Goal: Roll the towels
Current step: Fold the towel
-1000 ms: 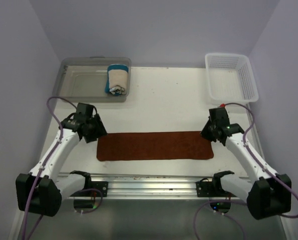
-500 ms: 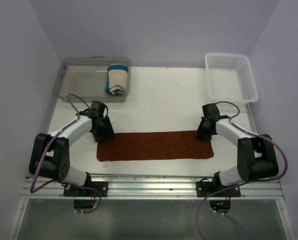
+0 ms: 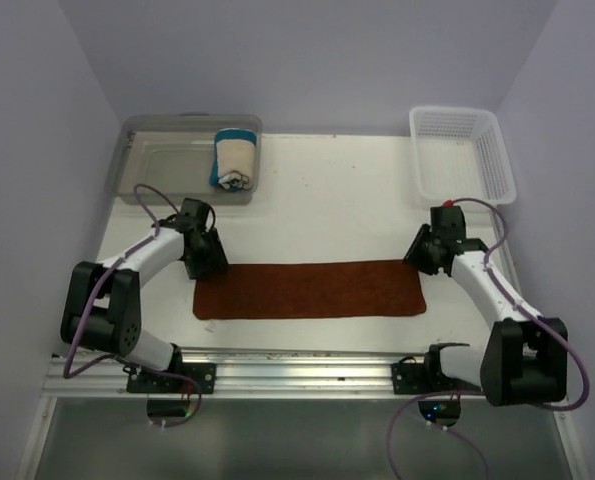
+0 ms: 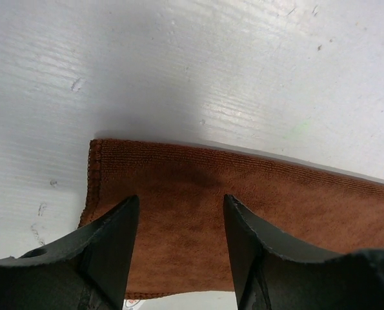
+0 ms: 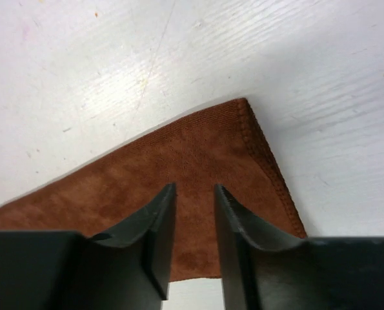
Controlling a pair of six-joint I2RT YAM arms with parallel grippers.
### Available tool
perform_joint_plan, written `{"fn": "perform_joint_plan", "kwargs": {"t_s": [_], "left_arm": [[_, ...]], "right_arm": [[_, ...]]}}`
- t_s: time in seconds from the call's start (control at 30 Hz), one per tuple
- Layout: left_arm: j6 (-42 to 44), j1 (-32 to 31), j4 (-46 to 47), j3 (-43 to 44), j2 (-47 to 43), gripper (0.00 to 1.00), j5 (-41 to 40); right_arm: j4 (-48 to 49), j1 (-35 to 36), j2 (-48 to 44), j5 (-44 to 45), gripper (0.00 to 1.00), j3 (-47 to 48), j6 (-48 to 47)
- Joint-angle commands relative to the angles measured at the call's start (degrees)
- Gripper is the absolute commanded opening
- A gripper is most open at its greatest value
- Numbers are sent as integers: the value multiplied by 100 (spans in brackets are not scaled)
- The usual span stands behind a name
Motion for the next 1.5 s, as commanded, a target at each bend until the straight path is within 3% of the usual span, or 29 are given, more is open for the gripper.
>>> {"fn": "perform_joint_plan", "kwargs": {"t_s": [0.0, 0.13, 0.27, 0.37, 0.63, 0.87, 1.03, 1.27, 1.47], "left_arm": [[173, 76, 124, 117, -444, 59, -284], [182, 138, 106, -24, -735, 63, -135], [103, 138, -78, -50, -797, 66, -467], [50, 147, -88, -138, -736, 66, -715], [138, 147, 229, -226, -559, 63, -354], [103, 147, 159, -191, -568, 63, -345], [164, 173, 123, -244, -604, 63, -363], [182, 182, 167, -270, -638, 62, -240], [173, 182, 159, -305, -753, 62, -126]], "right_arm": [[-470, -308, -439, -113, 40, -22, -284], [-620, -1028, -518, -324, 45, -320, -443], [-603, -1083, -642, -561, 53, -454, -329], [-787, -1091, -616, -255, 54, -497, -276], [-453, -784, -142, -623, 54, -673, -240], [-330, -406, 360, -183, 49, -655, -100], [-470, -247, -192, -43, 49, -603, -65], [-1086, -256, -1292, 809, 52, -427, 252], [-790, -256, -301, 530, 53, -295, 155]]}}
